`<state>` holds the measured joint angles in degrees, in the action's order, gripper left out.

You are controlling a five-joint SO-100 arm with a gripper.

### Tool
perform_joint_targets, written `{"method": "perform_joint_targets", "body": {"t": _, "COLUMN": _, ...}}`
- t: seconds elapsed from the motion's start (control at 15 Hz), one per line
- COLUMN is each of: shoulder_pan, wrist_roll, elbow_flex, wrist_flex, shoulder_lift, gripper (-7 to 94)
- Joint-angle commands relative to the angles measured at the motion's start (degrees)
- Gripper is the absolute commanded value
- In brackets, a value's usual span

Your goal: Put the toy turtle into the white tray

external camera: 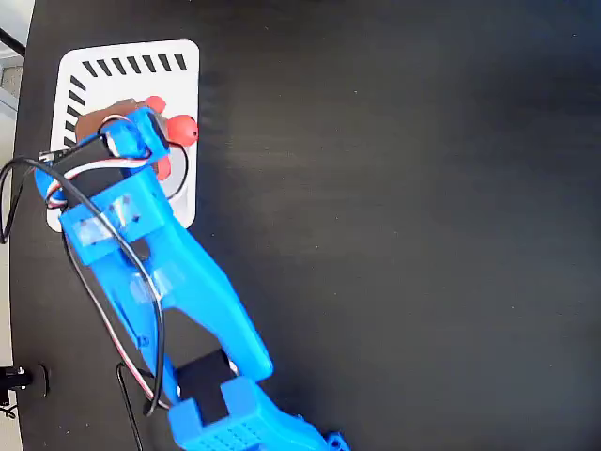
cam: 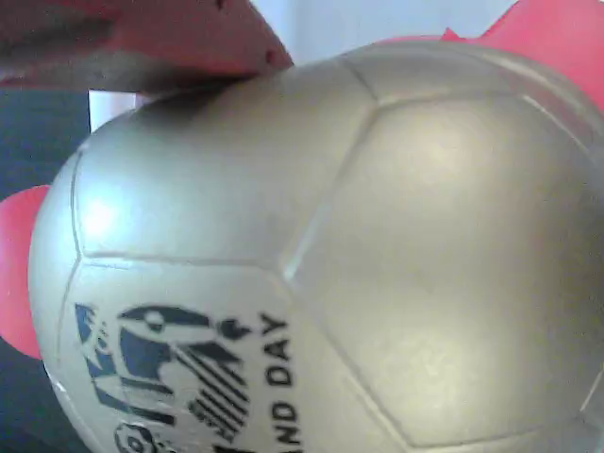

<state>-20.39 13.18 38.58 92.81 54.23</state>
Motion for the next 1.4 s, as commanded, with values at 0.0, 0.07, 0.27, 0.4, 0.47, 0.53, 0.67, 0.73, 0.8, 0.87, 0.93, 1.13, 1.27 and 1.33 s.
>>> {"method": "perform_joint_targets", "body": {"t": 0.0, "shoulder_pan": -1.7, "wrist_roll": 0.3, "elbow_flex": -5.5, "wrist_flex": 0.1, "shoulder_lift": 1.5, "gripper": 0}}
{"method": "perform_joint_targets", "body": {"t": 0.07, "shoulder_pan": -1.7, "wrist_roll": 0.4, "elbow_flex": -6.6, "wrist_flex": 0.1, "shoulder_lift": 0.3, "gripper": 1}}
{"method": "perform_joint_targets", "body": {"t": 0.27, "shoulder_pan": -2.6, "wrist_roll": 1.0, "elbow_flex": -7.3, "wrist_flex": -0.5, "shoulder_lift": -1.3, "gripper": 13}}
{"method": "perform_joint_targets", "body": {"t": 0.4, "shoulder_pan": -3.5, "wrist_roll": 1.3, "elbow_flex": -8.0, "wrist_flex": -0.5, "shoulder_lift": -2.3, "gripper": 31}}
{"method": "perform_joint_targets", "body": {"t": 0.47, "shoulder_pan": -3.7, "wrist_roll": 1.3, "elbow_flex": -8.0, "wrist_flex": -0.5, "shoulder_lift": -2.5, "gripper": 43}}
{"method": "perform_joint_targets", "body": {"t": 0.53, "shoulder_pan": -4.0, "wrist_roll": 1.4, "elbow_flex": -8.0, "wrist_flex": -0.3, "shoulder_lift": -2.7, "gripper": 53}}
{"method": "perform_joint_targets", "body": {"t": 0.67, "shoulder_pan": -4.1, "wrist_roll": 1.6, "elbow_flex": -8.0, "wrist_flex": 0.0, "shoulder_lift": -2.7, "gripper": 62}}
{"method": "perform_joint_targets", "body": {"t": 0.73, "shoulder_pan": -4.1, "wrist_roll": 1.6, "elbow_flex": -8.0, "wrist_flex": 0.5, "shoulder_lift": -2.7, "gripper": 62}}
{"method": "perform_joint_targets", "body": {"t": 0.8, "shoulder_pan": -4.2, "wrist_roll": 1.4, "elbow_flex": -8.1, "wrist_flex": 0.7, "shoulder_lift": -2.7, "gripper": 62}}
{"method": "perform_joint_targets", "body": {"t": 0.87, "shoulder_pan": -4.2, "wrist_roll": 1.4, "elbow_flex": -8.3, "wrist_flex": 0.9, "shoulder_lift": -2.7, "gripper": 62}}
{"method": "perform_joint_targets", "body": {"t": 0.93, "shoulder_pan": -4.2, "wrist_roll": 1.4, "elbow_flex": -8.5, "wrist_flex": 1.1, "shoulder_lift": -2.7, "gripper": 61}}
{"method": "perform_joint_targets", "body": {"t": 1.13, "shoulder_pan": -4.3, "wrist_roll": 1.8, "elbow_flex": -9.1, "wrist_flex": 1.8, "shoulder_lift": -0.5, "gripper": 35}}
{"method": "perform_joint_targets", "body": {"t": 1.27, "shoulder_pan": -4.3, "wrist_roll": 3.1, "elbow_flex": -9.9, "wrist_flex": 1.8, "shoulder_lift": 1.9, "gripper": 0}}
{"method": "perform_joint_targets", "body": {"t": 1.33, "shoulder_pan": -4.3, "wrist_roll": 3.2, "elbow_flex": -10.2, "wrist_flex": 1.8, "shoulder_lift": 3.0, "gripper": 0}}
